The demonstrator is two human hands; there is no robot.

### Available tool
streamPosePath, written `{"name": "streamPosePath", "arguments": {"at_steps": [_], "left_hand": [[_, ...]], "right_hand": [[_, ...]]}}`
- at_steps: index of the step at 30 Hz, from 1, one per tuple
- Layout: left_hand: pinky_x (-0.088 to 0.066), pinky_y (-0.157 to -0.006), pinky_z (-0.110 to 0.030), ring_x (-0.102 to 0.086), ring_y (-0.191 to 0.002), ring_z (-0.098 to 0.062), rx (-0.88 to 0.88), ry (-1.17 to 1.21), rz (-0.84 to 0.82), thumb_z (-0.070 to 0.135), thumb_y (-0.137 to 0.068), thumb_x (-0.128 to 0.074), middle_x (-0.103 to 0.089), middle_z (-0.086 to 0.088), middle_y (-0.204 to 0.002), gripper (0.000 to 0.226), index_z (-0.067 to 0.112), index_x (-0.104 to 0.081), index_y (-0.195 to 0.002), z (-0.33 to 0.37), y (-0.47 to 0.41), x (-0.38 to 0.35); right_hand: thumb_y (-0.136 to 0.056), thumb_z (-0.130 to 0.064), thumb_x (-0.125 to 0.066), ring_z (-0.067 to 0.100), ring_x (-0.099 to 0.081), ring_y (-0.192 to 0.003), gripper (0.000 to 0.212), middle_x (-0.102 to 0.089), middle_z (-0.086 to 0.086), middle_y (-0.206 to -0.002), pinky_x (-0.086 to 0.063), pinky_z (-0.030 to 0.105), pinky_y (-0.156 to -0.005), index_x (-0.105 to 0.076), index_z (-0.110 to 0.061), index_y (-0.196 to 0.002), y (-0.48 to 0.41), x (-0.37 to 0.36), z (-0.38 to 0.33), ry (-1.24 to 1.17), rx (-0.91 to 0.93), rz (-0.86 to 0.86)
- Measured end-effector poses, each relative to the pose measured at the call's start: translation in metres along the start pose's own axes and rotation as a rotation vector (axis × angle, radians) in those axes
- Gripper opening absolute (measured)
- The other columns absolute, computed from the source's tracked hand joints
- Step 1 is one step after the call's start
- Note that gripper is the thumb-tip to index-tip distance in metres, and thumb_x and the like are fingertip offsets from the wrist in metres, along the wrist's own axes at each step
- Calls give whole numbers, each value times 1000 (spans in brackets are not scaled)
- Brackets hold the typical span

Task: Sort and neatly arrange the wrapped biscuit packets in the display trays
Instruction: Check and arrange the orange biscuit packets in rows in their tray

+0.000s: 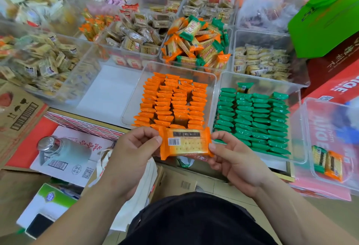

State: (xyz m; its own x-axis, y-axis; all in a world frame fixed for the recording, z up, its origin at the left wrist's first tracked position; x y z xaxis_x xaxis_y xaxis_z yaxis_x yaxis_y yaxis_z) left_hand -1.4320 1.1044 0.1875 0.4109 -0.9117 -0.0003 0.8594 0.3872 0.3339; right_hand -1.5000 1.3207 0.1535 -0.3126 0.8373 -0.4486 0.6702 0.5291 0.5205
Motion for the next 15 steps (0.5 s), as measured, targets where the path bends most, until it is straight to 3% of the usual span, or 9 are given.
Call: {"name": "streamPosePath", "arguments": {"at_steps": [2,4,6,9,12,15], "left_hand": [[-59,-75,-35,-72,-89,-28,-11,-5,12,-5,-95,-56,-73,-17,-93,16,8,-63,-98,2,2,-1],[-59,-75,-36,-72,-92,-28,-24,-13,8,-9,-94,-55,-73,-19,-96,31,18,-65,-106,0,3,-4],[-60,-77,-34,-72,-96,-25,-49,-42,12,-6,-96,-54,-74,-13,-100,38,25,-75,-101,0,4,-4],[-58,-73,-29,-70,-84,-24,-73,-28,-6,-7,-94,-50,-74,-13,-92,42,22,-80,-95,2,6,-4],[-55,-67,-23,-68,-70,-17,-140,-158,16,-7,-96,-54,-73,-11,-76,33,17,-77,-96,10,9,-3],[-50,-59,-26,-57,-58,-11,-157,-292,59,9,-95,-63,-65,-2,-61,20,20,-76,-83,13,8,-2]], "right_hand": [[-80,-15,-80,18,-54,-65,34,-60,15,-85,-47,25,-59,-53,-19,-100,2,1,-4,-34,44,-23],[-87,-6,-73,17,-52,-67,23,-59,13,-86,-46,27,-62,-55,-18,-95,5,0,-7,-63,79,-69],[-88,0,-62,15,-53,-65,13,-62,9,-83,-47,26,-63,-63,-13,-90,8,-1,-9,-106,87,-77],[-82,3,-58,17,-58,-65,26,-63,13,-81,-52,26,-63,-75,-3,-101,10,2,-9,-213,33,-63],[-76,10,-69,16,-60,-66,38,-65,17,-84,-49,22,-56,-73,1,-112,8,4,-10,-193,9,-62],[-77,-8,-75,10,-53,-57,4,-64,11,-76,-37,18,-46,-77,-6,-81,6,1,-15,-41,-19,-5]]}}
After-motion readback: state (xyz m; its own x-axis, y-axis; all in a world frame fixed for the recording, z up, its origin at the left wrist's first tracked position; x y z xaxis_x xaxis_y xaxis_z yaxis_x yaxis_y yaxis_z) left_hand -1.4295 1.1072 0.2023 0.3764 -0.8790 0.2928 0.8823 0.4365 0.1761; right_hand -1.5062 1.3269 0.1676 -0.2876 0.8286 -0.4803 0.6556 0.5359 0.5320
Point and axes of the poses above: each hand's wrist, its own y-axis away from the middle knuckle, its own x-axis out of the back of the hand, z = x × y, the point moved 4 cm from there along -y, towards the middle knuckle
